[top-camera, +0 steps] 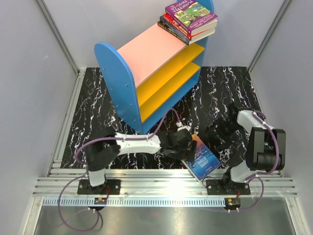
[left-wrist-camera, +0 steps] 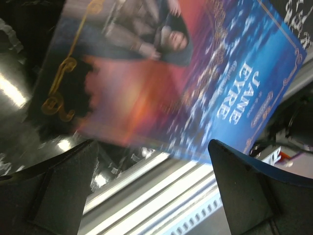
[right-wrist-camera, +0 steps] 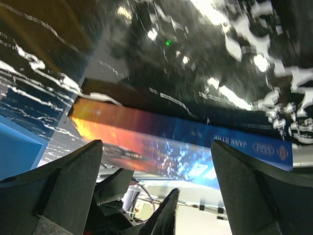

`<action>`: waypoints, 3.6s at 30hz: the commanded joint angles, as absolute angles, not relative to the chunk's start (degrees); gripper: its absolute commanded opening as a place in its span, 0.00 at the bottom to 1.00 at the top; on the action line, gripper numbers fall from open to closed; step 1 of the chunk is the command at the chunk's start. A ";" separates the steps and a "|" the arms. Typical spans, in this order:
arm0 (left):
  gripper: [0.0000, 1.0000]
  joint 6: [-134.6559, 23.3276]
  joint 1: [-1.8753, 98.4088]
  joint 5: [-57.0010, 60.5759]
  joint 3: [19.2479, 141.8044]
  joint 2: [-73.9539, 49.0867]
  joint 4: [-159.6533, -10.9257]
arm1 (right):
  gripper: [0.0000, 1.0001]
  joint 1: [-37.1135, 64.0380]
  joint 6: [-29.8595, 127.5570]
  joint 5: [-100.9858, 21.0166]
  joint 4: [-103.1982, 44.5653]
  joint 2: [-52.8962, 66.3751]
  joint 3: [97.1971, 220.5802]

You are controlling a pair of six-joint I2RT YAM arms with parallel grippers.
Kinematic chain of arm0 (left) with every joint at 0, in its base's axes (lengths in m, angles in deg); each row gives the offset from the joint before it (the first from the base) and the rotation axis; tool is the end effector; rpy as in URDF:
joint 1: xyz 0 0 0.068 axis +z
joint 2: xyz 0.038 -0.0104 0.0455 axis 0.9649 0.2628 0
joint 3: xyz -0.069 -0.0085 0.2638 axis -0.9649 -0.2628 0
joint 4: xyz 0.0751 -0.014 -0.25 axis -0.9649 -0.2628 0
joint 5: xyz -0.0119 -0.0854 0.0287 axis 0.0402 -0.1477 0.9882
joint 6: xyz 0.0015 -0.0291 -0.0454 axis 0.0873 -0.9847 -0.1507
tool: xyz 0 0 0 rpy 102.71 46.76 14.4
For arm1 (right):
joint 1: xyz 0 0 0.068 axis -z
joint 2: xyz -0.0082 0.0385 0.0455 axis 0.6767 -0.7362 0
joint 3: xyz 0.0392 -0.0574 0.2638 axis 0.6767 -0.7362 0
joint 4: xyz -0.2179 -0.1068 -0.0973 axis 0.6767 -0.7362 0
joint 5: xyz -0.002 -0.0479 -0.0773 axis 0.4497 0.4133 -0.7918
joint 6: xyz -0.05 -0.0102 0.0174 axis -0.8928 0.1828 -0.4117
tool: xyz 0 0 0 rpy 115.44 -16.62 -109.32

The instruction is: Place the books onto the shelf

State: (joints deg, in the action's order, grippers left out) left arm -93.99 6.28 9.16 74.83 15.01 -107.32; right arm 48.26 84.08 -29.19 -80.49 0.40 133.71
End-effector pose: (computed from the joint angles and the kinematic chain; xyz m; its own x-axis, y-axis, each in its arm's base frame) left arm 0.1360 -0.3466 0.1828 -0.9106 0.2241 -0.3473 0.3676 0.8231 -0.4328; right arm 0.2424 -0.0127 0.1701 -0.6806 0.7061 0.1953 0.7308 0.6353 0.2497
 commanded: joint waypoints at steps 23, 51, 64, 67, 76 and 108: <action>0.90 -96.73 8.85 11.99 87.98 12.18 -100.14 | 0.99 48.04 82.02 -21.00 -69.15 -3.15 123.51; 0.22 -102.44 7.62 5.13 75.50 18.07 -91.26 | 0.99 48.04 83.17 -14.50 -65.38 -3.41 120.70; 0.00 -96.12 9.02 6.54 80.16 8.41 -96.28 | 1.00 48.13 86.84 -5.36 -57.13 17.15 123.43; 0.00 -97.17 10.95 3.11 80.25 4.98 -93.64 | 1.00 48.13 91.23 -1.32 -49.40 19.70 117.55; 0.00 -98.75 15.26 -2.52 81.93 -0.74 -92.59 | 1.00 48.21 104.49 1.15 -25.16 28.66 99.97; 0.56 -106.48 15.79 -8.85 74.38 12.46 -82.03 | 0.24 46.63 121.06 18.65 -6.81 49.31 82.81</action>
State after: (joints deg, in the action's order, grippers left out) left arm -109.75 17.07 -13.02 76.65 12.21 -74.79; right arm 49.27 120.66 5.41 -4.41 44.49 84.27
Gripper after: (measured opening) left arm 0.495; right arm 0.367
